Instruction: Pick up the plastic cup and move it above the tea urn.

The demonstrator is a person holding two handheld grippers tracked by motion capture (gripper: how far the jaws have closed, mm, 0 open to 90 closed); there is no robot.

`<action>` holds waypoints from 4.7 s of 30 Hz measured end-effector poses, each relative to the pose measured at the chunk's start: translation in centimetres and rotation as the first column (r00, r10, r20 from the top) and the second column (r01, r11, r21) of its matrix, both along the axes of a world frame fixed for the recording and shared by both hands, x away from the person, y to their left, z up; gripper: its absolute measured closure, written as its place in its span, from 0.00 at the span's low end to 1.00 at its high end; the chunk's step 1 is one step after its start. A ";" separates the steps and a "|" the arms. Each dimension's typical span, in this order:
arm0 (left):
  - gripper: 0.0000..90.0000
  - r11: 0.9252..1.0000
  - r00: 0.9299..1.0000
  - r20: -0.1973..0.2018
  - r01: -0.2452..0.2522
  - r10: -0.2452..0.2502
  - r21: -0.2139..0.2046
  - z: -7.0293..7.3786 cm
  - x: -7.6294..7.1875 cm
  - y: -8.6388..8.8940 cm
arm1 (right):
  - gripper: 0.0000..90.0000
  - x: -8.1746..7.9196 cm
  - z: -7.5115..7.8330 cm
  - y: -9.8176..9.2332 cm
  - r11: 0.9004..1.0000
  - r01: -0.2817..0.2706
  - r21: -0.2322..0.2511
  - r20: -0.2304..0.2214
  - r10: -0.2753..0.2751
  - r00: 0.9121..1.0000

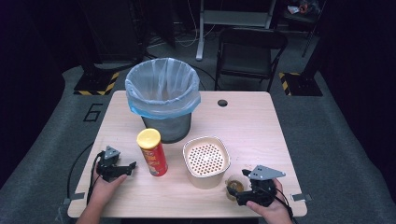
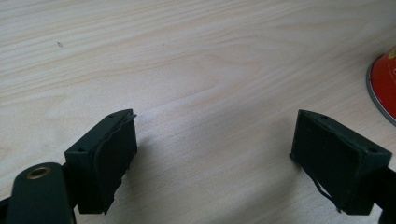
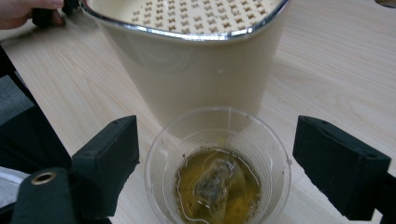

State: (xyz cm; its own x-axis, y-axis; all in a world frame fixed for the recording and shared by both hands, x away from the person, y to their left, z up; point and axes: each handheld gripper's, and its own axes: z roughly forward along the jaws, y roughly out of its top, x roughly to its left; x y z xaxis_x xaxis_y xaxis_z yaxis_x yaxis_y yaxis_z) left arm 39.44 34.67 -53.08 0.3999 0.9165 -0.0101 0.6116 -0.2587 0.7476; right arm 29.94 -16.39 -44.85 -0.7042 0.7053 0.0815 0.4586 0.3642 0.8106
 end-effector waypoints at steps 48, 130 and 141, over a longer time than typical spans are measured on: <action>0.15 1.000 1.000 -0.001 -0.002 0.002 -0.001 0.0 0.0 0.0 | 0.33 0.0 -3.8 0.6 0.998 -0.018 -0.063 0.040 0.020 0.999; 0.15 1.000 1.000 0.000 0.003 -0.003 -0.001 0.0 0.0 0.0 | 0.38 8.3 3.0 -3.4 0.996 0.007 -0.090 0.107 0.002 0.994; 0.15 1.000 1.000 -0.002 0.002 -0.003 -0.006 0.0 0.0 0.0 | 0.38 10.8 3.4 -3.1 0.996 0.007 -0.084 0.112 0.002 0.994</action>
